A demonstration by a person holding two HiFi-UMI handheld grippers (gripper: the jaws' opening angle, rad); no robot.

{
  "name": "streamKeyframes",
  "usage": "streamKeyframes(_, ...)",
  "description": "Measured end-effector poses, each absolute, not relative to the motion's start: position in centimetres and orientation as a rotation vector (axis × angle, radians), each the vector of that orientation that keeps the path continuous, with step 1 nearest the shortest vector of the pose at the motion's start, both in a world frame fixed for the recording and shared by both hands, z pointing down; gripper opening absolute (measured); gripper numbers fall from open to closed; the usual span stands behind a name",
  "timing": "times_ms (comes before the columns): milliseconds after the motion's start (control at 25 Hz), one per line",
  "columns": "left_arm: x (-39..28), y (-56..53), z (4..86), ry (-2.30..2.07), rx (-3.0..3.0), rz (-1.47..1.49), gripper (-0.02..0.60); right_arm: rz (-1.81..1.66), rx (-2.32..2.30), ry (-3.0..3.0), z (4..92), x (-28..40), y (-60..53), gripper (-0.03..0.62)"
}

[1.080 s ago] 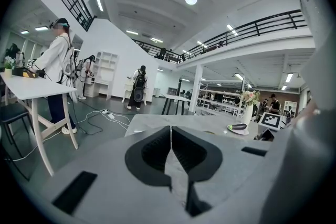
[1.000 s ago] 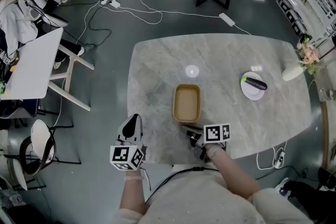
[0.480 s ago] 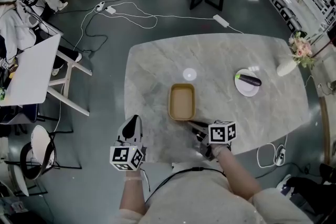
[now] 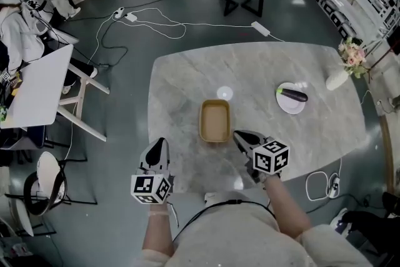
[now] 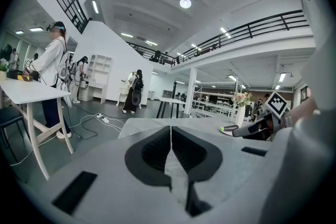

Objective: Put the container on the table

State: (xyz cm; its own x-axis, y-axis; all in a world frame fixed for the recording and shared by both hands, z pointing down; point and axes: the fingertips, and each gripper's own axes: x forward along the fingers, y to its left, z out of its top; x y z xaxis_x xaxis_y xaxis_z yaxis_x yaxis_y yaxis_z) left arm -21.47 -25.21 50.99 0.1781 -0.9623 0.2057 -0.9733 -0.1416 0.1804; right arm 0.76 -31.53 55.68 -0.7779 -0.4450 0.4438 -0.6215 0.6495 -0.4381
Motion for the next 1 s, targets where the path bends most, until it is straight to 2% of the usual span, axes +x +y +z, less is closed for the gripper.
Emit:
streamKeyframes(480,-21.7,-25.3,48.9,-1.882,2.220,0.024,0.011,0.386,1.021,-2.700,49.5,2.0,-33.1,0.006)
streamKeyframes(1000,-21.9,-25.7,47.3,-1.913,2.246,-0.004,0.011,0.198,1.092,-2.782,46.0,2.7,-33.1,0.006)
